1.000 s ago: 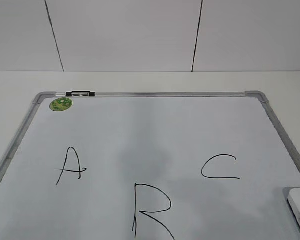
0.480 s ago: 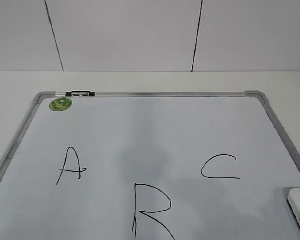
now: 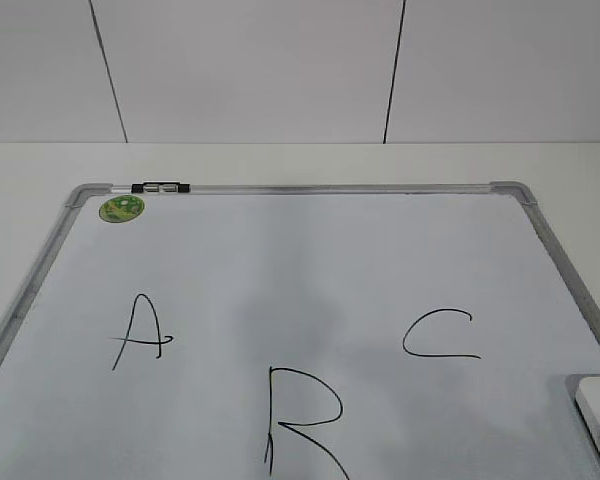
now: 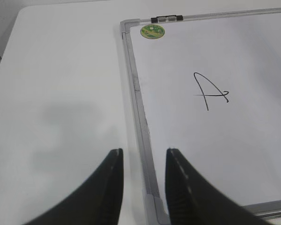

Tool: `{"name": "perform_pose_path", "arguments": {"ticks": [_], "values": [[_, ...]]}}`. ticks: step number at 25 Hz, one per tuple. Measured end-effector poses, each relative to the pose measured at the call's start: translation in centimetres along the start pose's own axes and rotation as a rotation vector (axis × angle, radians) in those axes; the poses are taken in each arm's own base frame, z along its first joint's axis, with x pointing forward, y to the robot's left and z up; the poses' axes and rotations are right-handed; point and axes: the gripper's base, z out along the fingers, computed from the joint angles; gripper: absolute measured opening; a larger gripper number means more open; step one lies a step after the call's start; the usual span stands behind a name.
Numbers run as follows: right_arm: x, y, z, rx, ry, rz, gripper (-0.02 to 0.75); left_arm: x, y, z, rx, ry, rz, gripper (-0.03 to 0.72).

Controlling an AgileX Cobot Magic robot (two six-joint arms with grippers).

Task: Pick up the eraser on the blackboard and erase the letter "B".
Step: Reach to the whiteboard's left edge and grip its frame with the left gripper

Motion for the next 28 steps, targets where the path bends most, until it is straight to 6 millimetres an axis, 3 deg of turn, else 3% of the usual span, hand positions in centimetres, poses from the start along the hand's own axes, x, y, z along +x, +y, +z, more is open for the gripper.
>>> {"name": "perform_pose_path", "arguments": {"ticks": [6, 17, 28], "values": [[-1.2, 0.3, 1.7, -0.052, 0.143, 0.047, 0.584, -0.7, 0.1, 1.1, 0.0, 0.084, -0.006, 0.239], [-2.2, 0.7, 4.7, -0.096, 0.446, 0.169, 0.584, -4.2, 0.2, 4.3, 0.008, 0.311, -0.028, 0.239], [-7.2, 0.6, 6.0, -0.096, 0.525, 0.186, 0.584, -6.0, 0.3, 9.8, 0.039, 0.523, -0.084, 0.239]]}}
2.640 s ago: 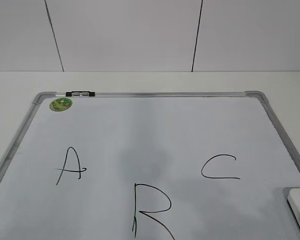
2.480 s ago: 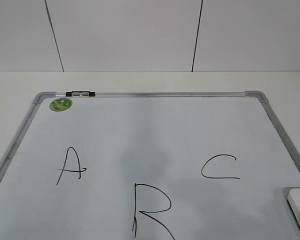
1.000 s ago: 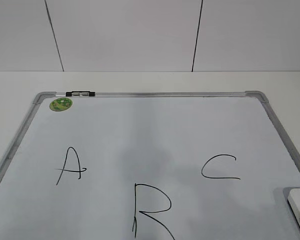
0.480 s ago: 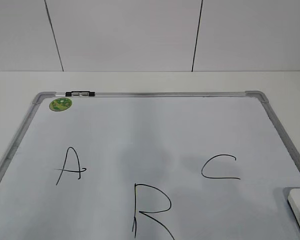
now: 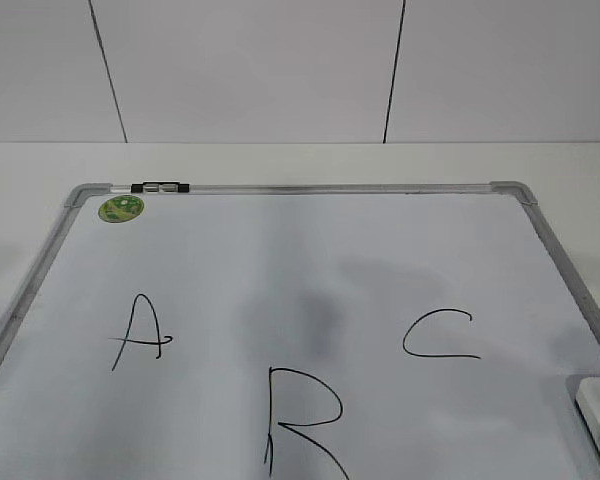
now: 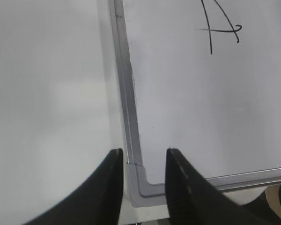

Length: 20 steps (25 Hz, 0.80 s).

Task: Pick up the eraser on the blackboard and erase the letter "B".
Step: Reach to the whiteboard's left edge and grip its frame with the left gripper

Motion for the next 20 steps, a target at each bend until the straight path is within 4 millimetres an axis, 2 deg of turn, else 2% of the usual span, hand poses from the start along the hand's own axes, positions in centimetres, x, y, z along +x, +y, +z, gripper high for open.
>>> {"name": "perform_pose_path", "arguments": {"ticks": [3, 6, 13, 20], "values": [[-1.1, 0.1, 0.2, 0.003, 0.028, 0.006, 0.585, -2.1, 0.0, 0.6, -0.001, 0.052, -0.006, 0.239], [-1.8, 0.1, 0.5, 0.006, 0.053, 0.011, 0.584, -4.4, 0.1, 2.0, -0.005, 0.12, -0.011, 0.239], [-2.4, 0.0, 1.2, 0.012, 0.094, 0.018, 0.584, -9.8, 0.8, 7.8, -0.034, 0.287, -0.014, 0.239], [-2.4, 0.0, 1.2, 0.013, 0.095, 0.018, 0.584, -13.2, 1.2, 12.9, -0.038, 0.388, -0.022, 0.239]]}}
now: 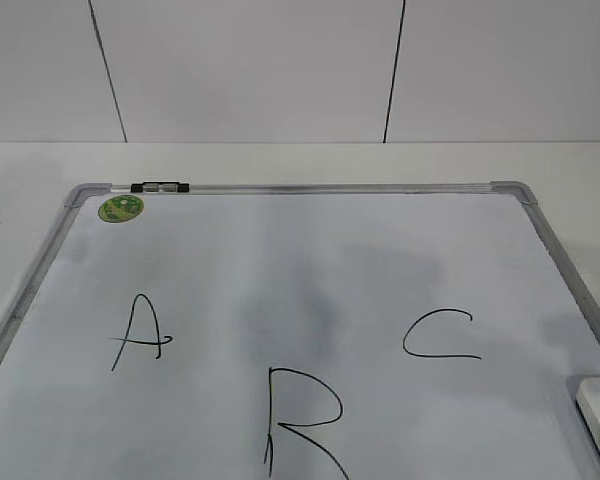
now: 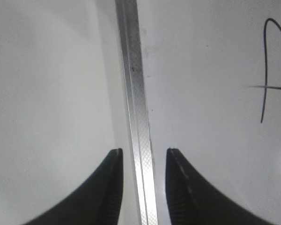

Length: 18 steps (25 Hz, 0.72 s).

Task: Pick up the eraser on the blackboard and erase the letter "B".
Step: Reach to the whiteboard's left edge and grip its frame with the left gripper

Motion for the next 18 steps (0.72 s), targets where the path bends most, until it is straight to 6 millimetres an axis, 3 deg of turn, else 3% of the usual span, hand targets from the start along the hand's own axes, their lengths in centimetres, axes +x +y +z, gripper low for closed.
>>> {"name": "perform_pose_path", "arguments": {"ticks": [9, 18], "values": [[0.0, 0.0, 0.0, 0.002, 0.0, -0.001, 0.584, -2.8, 0.3, 3.6, -0.007, 0.086, -0.005, 0.239], [0.0, 0.0, 0.0, 0.004, 0.0, -0.001, 0.584, -4.9, 0.7, 5.6, -0.029, 0.108, 0.008, 0.238]]}}
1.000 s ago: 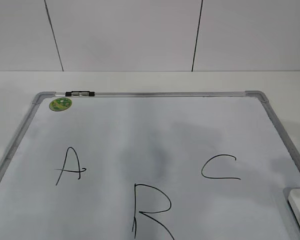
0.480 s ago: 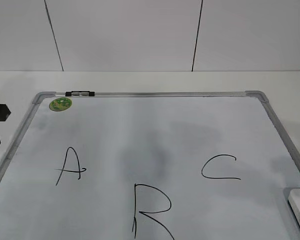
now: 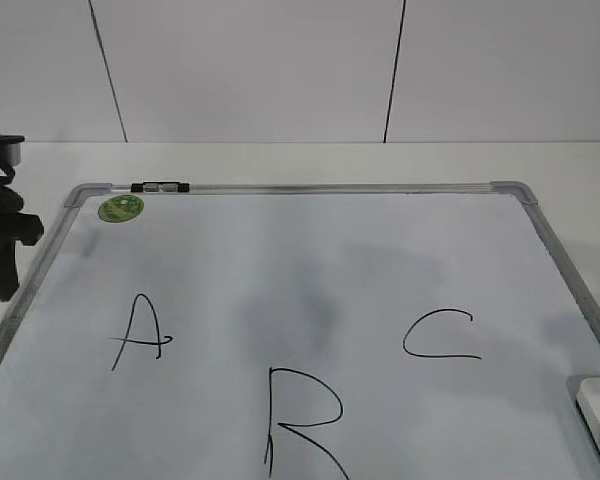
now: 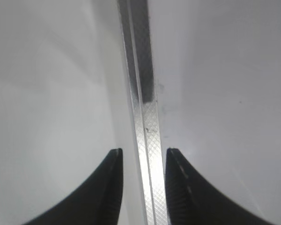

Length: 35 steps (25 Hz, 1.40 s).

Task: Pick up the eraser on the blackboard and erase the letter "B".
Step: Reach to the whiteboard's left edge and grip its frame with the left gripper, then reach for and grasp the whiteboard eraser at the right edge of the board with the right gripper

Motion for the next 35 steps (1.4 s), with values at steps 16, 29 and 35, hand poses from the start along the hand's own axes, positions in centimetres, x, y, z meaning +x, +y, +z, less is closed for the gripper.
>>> {"name": "perform_pose_path", "arguments": {"ticks": [16, 29, 35], "values": [[0.0, 0.0, 0.0, 0.0, 0.0, 0.0, 0.584, -1.3, 0.4, 3.7, -0.016, 0.081, 0.004, 0.237], [0.0, 0.0, 0.0, 0.0, 0.0, 0.001, 0.584, -1.3, 0.2, 3.7, -0.006, 0.082, -0.012, 0.032], [-0.2, 0.0, 0.2, 0.001, 0.013, 0.003, 0.584, -1.3, 0.2, 3.7, -0.005, 0.082, -0.019, 0.025]]}}
